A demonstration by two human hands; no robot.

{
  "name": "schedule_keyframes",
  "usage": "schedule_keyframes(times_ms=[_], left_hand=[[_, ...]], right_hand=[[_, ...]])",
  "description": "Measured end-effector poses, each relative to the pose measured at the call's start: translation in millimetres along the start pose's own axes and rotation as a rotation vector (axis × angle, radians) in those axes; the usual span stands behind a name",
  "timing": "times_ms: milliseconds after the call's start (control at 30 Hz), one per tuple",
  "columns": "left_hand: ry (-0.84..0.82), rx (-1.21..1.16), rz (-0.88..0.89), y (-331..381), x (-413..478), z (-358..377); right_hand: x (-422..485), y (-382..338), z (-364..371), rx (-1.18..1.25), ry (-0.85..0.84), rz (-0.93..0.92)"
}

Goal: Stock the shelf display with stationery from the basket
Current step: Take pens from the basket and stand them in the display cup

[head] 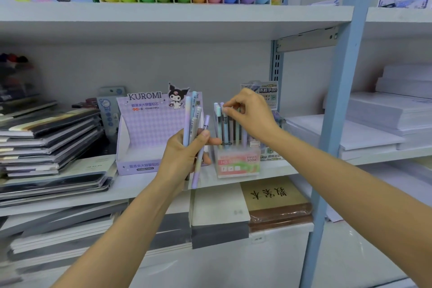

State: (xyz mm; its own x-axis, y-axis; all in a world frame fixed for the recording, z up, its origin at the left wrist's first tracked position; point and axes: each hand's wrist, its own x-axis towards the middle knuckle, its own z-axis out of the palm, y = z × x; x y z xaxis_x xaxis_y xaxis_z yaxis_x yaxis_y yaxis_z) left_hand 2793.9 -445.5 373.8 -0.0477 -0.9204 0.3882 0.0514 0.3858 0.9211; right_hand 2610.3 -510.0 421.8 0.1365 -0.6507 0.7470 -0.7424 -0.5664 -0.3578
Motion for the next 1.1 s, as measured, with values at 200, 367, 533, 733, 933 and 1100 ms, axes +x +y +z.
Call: schedule_keyframes(times_ms=[200,367,533,733,933,1100], left_hand=[[-0.008,-0.008,0.016,5,-2,6],[-0.048,0.010,0.017,14,-4,20],[-0.005,0.006,-0.026,23,-6,25],[0.147,0.064,-0.007,25,-2,26],[0.090,0.013,-0.157,18,-2,15],[0.042,0.018,-0.263,18,-1,12]], right_hand=[[-17,-13,-15,0.485,-0.176,0.146],[-27,-22,-13,0.698,-0.294,0.206],[-25,-25,-27,0.796,-0.264,0.280],[-24,-30,-38,0.882,-0.105,0.287],[-9,-15,-55,0.878,0.167,0.332],[-8,4,-47,0.670,0.189,0.261]])
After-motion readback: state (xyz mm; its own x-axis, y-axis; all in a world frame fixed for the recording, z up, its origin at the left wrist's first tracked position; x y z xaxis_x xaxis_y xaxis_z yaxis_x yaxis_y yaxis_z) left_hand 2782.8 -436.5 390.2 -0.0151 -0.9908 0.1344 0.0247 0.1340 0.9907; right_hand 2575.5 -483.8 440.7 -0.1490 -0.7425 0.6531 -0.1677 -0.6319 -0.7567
